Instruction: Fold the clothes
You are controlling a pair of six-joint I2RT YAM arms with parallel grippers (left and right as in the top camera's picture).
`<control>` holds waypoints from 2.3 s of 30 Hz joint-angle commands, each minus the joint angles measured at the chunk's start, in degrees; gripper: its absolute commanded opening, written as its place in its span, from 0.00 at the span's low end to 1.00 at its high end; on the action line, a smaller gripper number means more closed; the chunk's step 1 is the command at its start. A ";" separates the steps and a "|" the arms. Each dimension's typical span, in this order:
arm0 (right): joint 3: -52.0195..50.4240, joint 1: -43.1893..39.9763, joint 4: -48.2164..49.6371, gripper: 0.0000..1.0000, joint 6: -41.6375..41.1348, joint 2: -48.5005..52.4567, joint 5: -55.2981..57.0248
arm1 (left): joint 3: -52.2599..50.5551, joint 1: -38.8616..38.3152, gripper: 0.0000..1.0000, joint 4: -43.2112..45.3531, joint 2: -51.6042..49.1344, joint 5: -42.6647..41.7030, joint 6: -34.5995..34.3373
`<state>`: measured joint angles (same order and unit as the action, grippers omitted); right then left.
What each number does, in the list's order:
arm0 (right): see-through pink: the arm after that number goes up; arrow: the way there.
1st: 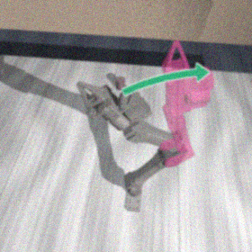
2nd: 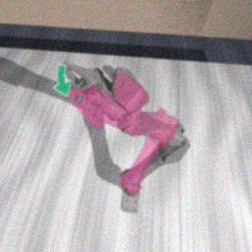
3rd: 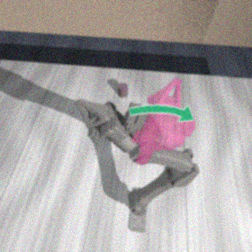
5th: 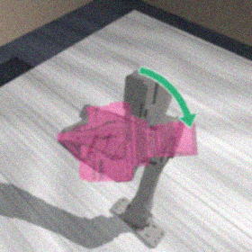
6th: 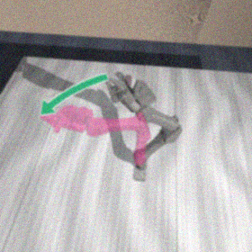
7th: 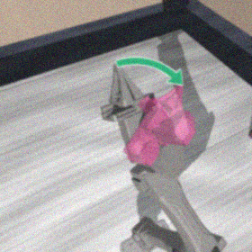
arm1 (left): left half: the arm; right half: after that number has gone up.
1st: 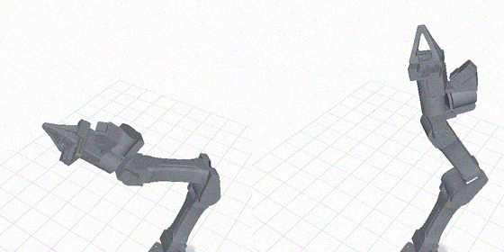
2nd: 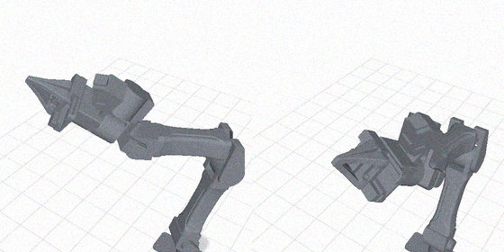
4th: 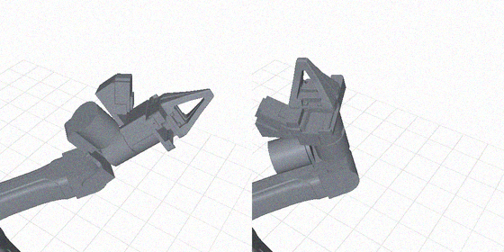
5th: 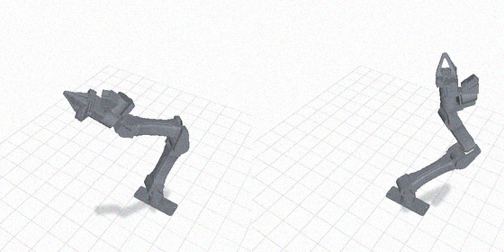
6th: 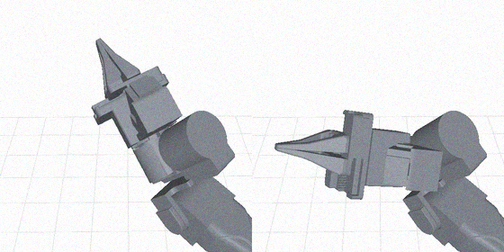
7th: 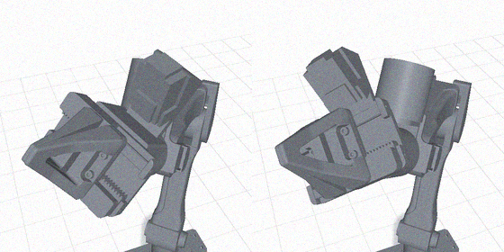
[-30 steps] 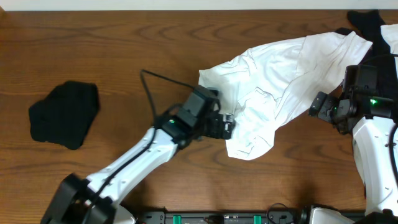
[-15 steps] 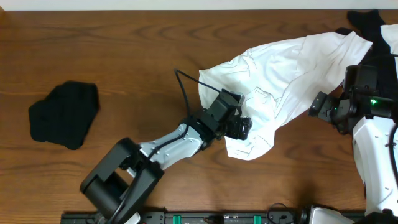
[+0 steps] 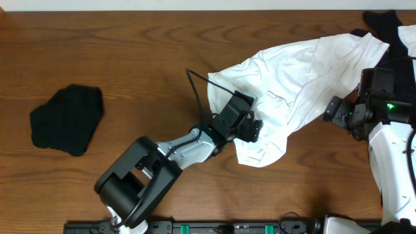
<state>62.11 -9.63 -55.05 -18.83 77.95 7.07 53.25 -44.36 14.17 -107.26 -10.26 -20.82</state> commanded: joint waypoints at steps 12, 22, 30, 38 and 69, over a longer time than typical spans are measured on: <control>0.35 -0.26 -0.04 0.99 0.68 -0.04 -1.09 | 0.72 -0.11 0.51 3.32 -1.40 0.90 1.07; 0.35 -0.26 0.04 0.99 0.68 -0.04 -1.11 | 0.61 -0.15 0.45 2.62 -1.53 0.90 1.07; 0.35 -0.26 0.04 0.99 0.68 -0.04 -1.11 | 0.61 -0.15 0.52 2.67 -3.19 0.90 1.07; 0.35 -0.26 0.07 0.99 0.68 -0.04 -1.11 | 0.61 -0.13 0.48 2.75 -3.91 3.52 1.09; 0.33 -0.26 0.35 0.99 0.68 -0.04 -1.31 | 0.61 25.94 0.06 -45.83 48.43 24.26 7.69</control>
<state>62.11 -9.63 -54.61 -18.83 77.95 5.98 53.47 -21.63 -31.46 -61.78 12.08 -16.12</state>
